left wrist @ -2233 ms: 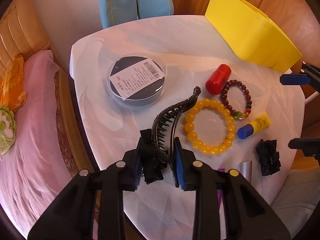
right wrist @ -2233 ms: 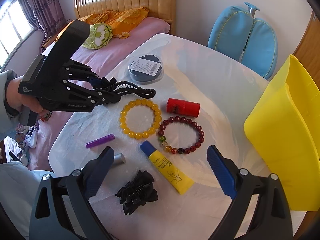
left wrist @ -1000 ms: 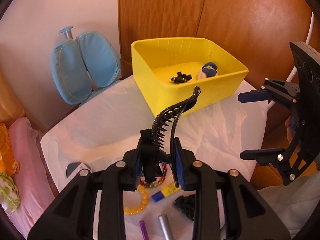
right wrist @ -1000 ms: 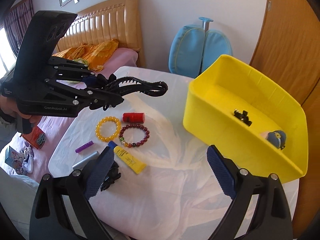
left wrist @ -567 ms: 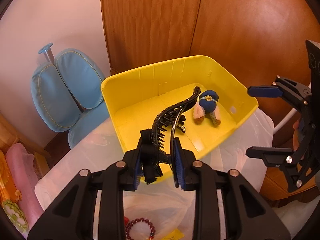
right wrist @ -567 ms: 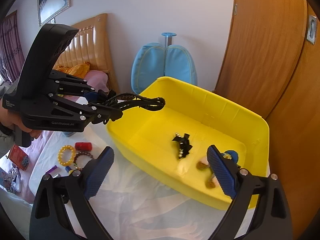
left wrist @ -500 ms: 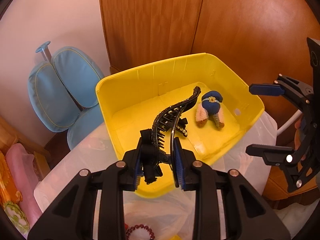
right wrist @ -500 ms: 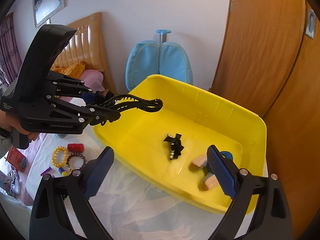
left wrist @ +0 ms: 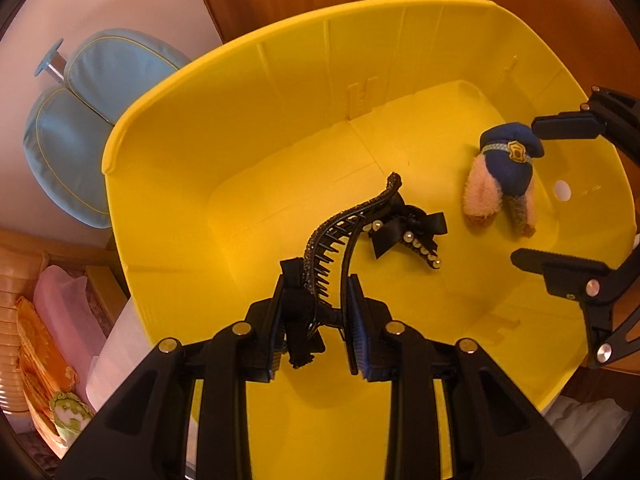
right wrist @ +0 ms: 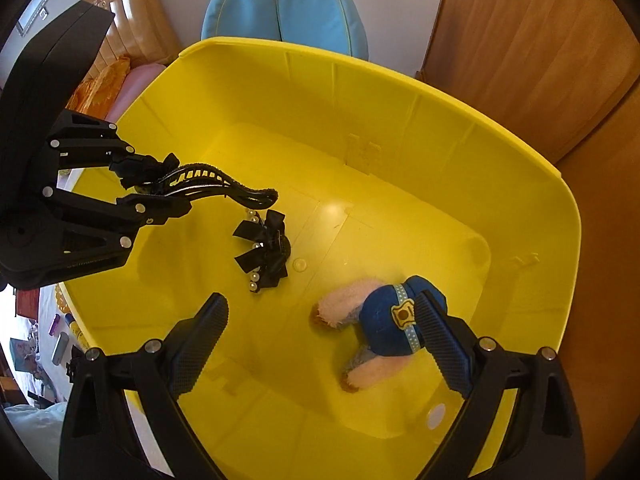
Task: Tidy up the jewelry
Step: 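Carry the claw clip into the yellow bin and lower it with the left gripper, then open the left gripper to release the claw clip in the bin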
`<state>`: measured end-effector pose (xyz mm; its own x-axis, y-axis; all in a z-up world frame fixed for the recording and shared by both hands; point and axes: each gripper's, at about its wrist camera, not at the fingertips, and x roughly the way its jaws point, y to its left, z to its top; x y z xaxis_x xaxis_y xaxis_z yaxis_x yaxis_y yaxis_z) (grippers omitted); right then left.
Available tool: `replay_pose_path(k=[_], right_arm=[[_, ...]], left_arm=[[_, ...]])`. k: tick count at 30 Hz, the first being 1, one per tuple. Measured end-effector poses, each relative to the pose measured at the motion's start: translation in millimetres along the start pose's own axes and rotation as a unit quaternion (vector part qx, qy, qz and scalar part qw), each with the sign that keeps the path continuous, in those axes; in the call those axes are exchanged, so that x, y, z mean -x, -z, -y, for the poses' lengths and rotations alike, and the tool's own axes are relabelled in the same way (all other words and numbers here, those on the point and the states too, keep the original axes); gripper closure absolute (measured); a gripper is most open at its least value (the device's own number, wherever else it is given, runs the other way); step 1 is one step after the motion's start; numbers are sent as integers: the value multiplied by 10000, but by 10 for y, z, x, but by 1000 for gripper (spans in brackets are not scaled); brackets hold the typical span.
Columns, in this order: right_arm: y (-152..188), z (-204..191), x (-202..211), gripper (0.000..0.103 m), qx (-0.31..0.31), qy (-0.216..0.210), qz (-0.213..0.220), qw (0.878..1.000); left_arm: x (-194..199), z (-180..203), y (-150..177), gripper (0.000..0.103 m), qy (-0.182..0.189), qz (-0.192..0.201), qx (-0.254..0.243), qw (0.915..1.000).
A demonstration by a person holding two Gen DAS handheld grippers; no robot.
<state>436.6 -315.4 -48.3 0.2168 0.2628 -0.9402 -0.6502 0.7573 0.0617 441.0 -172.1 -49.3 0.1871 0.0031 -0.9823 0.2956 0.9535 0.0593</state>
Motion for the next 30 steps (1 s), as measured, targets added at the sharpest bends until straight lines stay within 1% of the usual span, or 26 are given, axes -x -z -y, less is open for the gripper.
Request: replay_pose_path(k=[5, 9, 12, 13, 17, 18, 21, 23, 25, 28, 30], right_arm=[[11, 25, -89, 8, 4, -116, -63, 9999], [33, 49, -100, 8, -40, -195, -71, 9998], [71, 65, -108, 8, -67, -196, -69, 9998], [77, 5, -127, 8, -62, -188, -67, 9998], [106, -7, -67, 8, -76, -189, -8, 9998], [116, -14, -43, 8, -86, -188, 19, 9998], [148, -21, 42, 8, -129, -161, 145, 9997], [198, -37, 127, 8, -172, -197, 247, 9994], [235, -46, 218, 8, -208, -249, 373, 9988], [283, -134, 352, 8, -178, -194, 599, 9979], [332, -209, 447, 8, -136, -180, 760, 9968]], left_arm=[[-90, 17, 22, 73, -63, -149, -59, 9999], [-113, 13, 31, 72, -74, -184, -78, 9998], [-87, 23, 17, 65, -48, -128, -93, 9999], [-71, 27, 22, 61, -62, -92, -104, 9999], [4, 38, 14, 59, -134, 27, -123, 9998], [28, 32, 14, 57, -161, 57, -115, 9998], [168, 93, 35, 52, -190, 260, -79, 9995], [282, 110, 107, 43, -163, 445, -71, 9989], [395, 127, 182, 38, -154, 643, -87, 9978], [566, 128, 330, 37, -88, 902, -60, 9959], [651, 113, 432, 32, 29, 1064, -3, 9943]])
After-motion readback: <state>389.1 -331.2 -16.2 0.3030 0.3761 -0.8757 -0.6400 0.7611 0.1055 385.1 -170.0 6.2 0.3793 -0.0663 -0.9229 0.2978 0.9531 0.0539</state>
